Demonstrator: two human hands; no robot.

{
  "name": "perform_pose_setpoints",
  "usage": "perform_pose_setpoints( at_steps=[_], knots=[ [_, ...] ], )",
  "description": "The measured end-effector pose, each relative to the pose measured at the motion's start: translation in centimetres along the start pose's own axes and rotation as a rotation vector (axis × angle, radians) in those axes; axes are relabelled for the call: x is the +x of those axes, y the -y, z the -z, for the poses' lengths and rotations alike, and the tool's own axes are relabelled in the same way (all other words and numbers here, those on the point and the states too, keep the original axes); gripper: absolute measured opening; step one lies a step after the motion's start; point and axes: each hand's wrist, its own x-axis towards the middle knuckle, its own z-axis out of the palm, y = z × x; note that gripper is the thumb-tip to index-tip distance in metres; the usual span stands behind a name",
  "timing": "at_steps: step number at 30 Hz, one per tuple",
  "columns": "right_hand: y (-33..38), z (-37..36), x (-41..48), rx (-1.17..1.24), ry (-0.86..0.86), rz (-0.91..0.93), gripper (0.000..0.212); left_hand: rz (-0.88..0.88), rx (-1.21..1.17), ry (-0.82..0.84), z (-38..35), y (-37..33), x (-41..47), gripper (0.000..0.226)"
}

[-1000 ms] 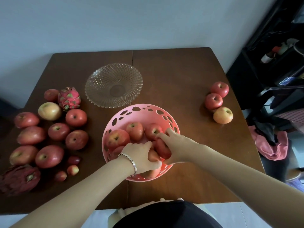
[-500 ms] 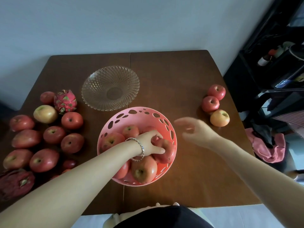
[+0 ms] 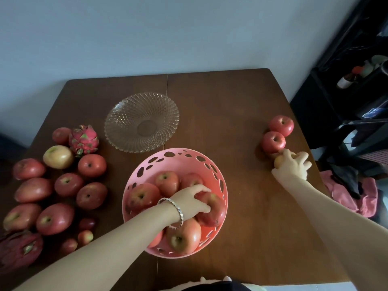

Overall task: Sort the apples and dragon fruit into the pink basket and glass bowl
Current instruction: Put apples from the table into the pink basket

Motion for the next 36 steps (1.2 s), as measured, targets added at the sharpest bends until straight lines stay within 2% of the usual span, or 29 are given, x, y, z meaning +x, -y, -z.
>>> perform_pose_setpoints(
  at_steps=[7, 12, 15, 17, 21, 23, 26, 28, 30, 32, 36],
  knots=[
    [-0.6, 2.0, -2.4, 0.094, 0.062, 0.048, 0.06, -0.031, -0.025, -0.018, -0.2, 0.7, 0.0, 0.052],
    [5.3, 4.4, -8.2, 0.448, 0.157, 0.457, 0.063, 0.054, -0.061, -0.104, -0.2, 1.4, -0.4, 0.058],
    [9.5, 4.2, -10.6, 0.374, 0.307, 0.702, 0.066, 0.074, -0.057, -0.135, -0.5, 1.7, -0.6, 0.055],
    [11.2, 2.7, -11.5, 0.243, 0.371, 0.779, 0.071, 0.07, -0.066, -0.158, -0.6, 1.7, -0.7, 0.053],
    [12.4, -0.2, -12.2, -0.065, 0.404, 0.792, 0.076, 0.12, -0.07, -0.185, -1.1, 2.0, -0.8, 0.052],
    [12.3, -0.4, -12.0, -0.156, 0.367, 0.79, 0.071, 0.111, -0.157, -0.187, -1.3, 2.0, -0.9, 0.047],
    [12.0, -0.3, -12.0, -0.247, 0.349, 0.821, 0.059, 0.101, -0.25, -0.164, -0.9, 1.8, -1.1, 0.053],
    [11.4, -0.4, -12.1, -0.207, 0.4, 0.809, 0.055, 0.096, -0.34, -0.159, -0.2, 1.5, -0.8, 0.054],
    [10.7, -0.6, -12.3, -0.087, 0.491, 0.767, 0.05, 0.108, -0.505, -0.221, 1.0, 0.8, -0.1, 0.048],
    [10.1, -0.8, -12.6, 0.019, 0.554, 0.735, 0.049, 0.13, -0.571, -0.26, 1.9, 0.0, 0.8, 0.05],
    [9.5, -0.4, -12.7, 0.048, 0.6, 0.767, 0.055, 0.114, -0.192, -0.143, 2.5, -1.7, 2.0, 0.048]
  ],
)
